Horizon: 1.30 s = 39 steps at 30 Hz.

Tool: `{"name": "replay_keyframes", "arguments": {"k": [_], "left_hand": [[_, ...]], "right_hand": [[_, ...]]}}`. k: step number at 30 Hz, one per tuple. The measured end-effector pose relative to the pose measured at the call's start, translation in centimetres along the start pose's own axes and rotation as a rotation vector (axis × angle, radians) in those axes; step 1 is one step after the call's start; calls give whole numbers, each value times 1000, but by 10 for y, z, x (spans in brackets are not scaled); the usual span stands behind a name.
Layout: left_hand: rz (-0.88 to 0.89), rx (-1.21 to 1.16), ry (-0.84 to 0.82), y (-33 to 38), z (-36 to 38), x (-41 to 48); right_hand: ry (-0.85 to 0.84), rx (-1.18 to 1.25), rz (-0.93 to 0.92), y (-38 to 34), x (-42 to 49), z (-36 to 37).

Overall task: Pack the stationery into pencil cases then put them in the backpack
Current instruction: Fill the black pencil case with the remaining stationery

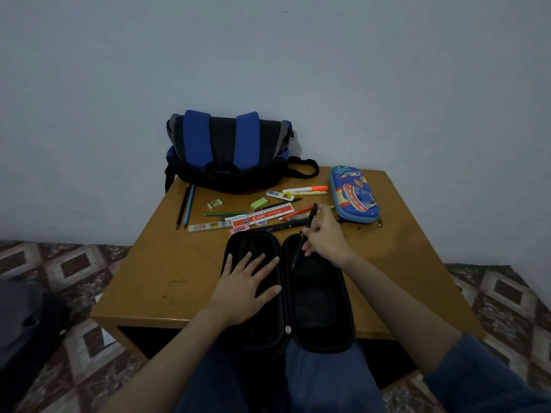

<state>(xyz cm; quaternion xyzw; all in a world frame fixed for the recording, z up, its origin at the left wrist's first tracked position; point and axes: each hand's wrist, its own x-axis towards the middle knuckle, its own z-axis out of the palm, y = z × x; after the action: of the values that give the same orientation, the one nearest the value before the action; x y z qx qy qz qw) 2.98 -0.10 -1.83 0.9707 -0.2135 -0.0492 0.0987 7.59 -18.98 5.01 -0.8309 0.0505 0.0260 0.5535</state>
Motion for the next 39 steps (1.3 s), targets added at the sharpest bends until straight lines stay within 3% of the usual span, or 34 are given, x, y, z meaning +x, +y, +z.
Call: {"name": "replay_keyframes", "arguments": {"k": [12, 23, 39], "left_hand": [[7, -5, 31, 1, 2, -1], [2, 11, 44, 1, 2, -1], [6, 18, 54, 0, 4, -1]], "right_hand": [[27, -64, -34, 5, 11, 0], [-117, -67, 88, 3, 13, 7], [-164, -381, 86, 12, 14, 9]]}}
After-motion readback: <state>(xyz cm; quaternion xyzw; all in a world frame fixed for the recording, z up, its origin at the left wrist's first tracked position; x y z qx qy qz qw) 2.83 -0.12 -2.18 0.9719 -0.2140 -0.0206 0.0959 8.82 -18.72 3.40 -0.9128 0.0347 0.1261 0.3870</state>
